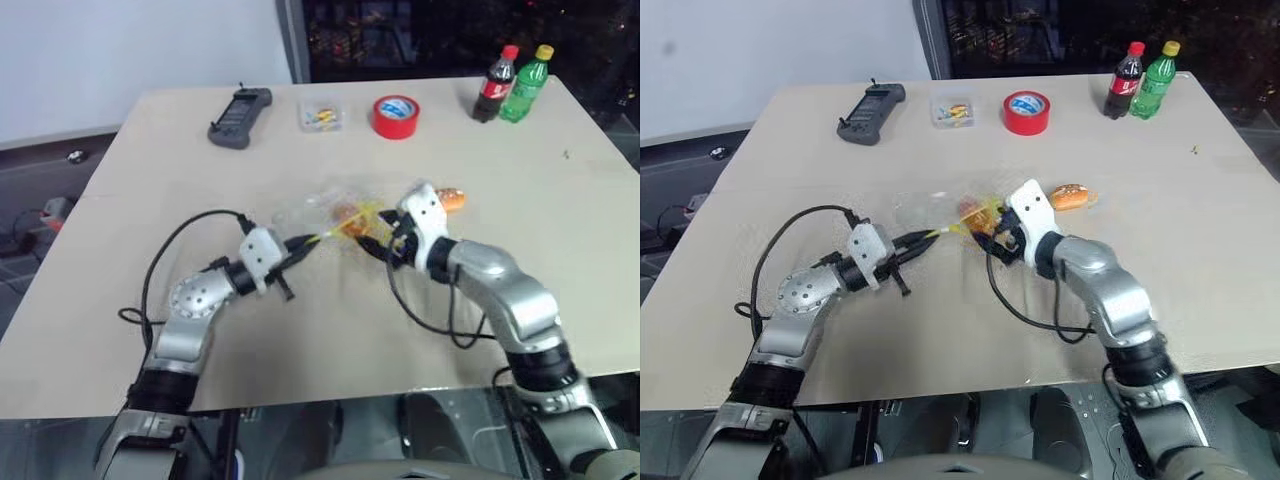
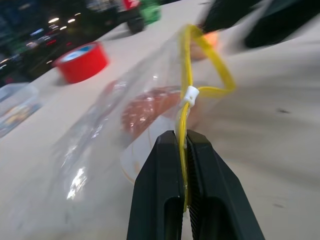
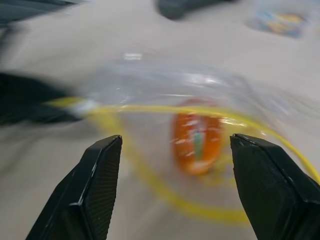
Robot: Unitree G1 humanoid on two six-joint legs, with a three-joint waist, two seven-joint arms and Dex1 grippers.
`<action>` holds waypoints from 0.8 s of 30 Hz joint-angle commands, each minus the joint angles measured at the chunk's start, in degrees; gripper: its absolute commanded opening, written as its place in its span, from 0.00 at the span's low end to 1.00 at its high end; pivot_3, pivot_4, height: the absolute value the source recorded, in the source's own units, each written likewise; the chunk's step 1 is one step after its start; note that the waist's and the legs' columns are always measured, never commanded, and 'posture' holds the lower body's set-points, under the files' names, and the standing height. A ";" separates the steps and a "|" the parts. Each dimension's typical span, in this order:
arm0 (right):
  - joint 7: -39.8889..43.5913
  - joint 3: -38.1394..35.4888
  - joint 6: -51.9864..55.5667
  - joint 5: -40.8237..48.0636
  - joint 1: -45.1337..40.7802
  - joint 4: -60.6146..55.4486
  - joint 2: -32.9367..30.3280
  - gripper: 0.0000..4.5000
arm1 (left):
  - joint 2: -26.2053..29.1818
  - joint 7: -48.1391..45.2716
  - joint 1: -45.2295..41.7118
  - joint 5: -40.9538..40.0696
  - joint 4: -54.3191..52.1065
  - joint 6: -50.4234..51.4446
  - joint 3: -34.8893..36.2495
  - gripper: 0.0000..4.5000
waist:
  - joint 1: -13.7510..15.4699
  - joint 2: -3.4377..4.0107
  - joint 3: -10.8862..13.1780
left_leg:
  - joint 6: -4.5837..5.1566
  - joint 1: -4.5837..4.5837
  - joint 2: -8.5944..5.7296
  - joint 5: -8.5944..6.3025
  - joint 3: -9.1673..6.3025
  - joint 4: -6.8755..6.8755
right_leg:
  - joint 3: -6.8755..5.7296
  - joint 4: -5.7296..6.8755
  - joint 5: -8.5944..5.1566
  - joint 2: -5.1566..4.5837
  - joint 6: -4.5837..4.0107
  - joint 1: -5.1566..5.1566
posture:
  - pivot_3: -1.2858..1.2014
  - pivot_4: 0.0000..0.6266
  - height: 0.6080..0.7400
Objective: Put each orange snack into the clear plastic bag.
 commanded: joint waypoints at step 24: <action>-43.55 -10.88 3.32 -19.36 -9.59 13.84 18.53 0.78 | 0.67 5.04 1.32 0.03 -5.94 5.37 3.25 0.00 | 0.08 0.01 0.00 | -0.06 -0.11 0.03 0.03 0.19 -0.11 | 0.30 0.32 0.07 0.06 -0.09 -0.40 | 0.52 0.24 1.00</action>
